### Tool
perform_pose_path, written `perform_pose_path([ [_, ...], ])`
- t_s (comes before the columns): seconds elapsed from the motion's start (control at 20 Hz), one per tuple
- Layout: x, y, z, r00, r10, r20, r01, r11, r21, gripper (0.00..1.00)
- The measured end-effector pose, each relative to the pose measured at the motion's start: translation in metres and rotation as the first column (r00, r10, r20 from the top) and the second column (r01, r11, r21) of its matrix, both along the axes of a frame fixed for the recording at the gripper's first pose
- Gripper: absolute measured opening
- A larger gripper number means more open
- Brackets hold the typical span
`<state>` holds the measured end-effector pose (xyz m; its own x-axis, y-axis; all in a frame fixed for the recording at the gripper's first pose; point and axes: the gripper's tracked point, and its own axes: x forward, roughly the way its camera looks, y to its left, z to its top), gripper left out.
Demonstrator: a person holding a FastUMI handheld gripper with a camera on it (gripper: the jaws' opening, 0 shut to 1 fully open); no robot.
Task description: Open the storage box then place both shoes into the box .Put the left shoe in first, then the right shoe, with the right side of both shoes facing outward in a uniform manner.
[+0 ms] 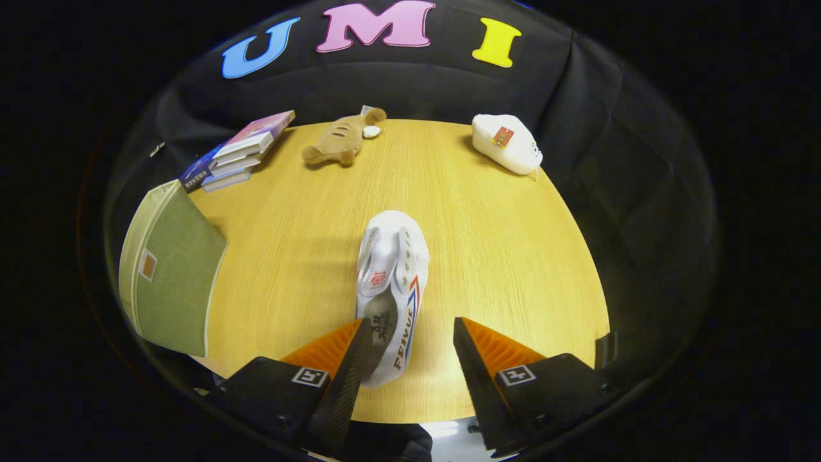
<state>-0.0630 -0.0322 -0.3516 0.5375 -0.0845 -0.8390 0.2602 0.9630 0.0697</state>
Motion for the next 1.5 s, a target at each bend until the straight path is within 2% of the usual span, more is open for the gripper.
perform_pose_path([
  [0.25, 0.026, -0.012, -0.028, 1.000, 0.006, 0.007, -0.006, 1.000, -0.005, 0.75],
  [0.35, 0.039, -0.012, -0.039, 1.000, 0.009, 0.019, -0.009, 1.000, -0.007, 0.66],
  [0.4, 0.044, -0.009, -0.045, 1.000, 0.013, 0.021, -0.013, 1.000, 0.000, 0.55],
  [0.45, 0.047, -0.005, -0.050, 1.000, 0.013, 0.017, -0.013, 1.000, 0.009, 0.49],
  [0.5, 0.047, -0.005, -0.056, 1.000, -0.003, 0.003, 0.003, 1.000, 0.001, 0.36],
  [0.55, 0.046, -0.015, -0.061, 0.999, -0.034, -0.015, 0.033, 0.998, -0.044, 0.26],
  [0.6, 0.045, -0.018, -0.062, 0.998, -0.060, -0.018, 0.059, 0.998, -0.037, 0.10],
  [0.7, 0.049, -0.013, -0.058, 0.993, -0.116, -0.002, 0.116, 0.992, 0.042, 0.05],
  [0.8, 0.049, -0.010, -0.046, 0.987, -0.161, 0.005, 0.159, 0.981, 0.113, 0.05],
  [0.95, 0.048, -0.007, -0.016, 0.977, -0.211, 0.037, 0.202, 0.965, 0.166, 0.05],
  [1.5, 0.050, 0.040, 0.078, 0.973, -0.175, 0.153, 0.148, 0.974, 0.172, 0.05],
])
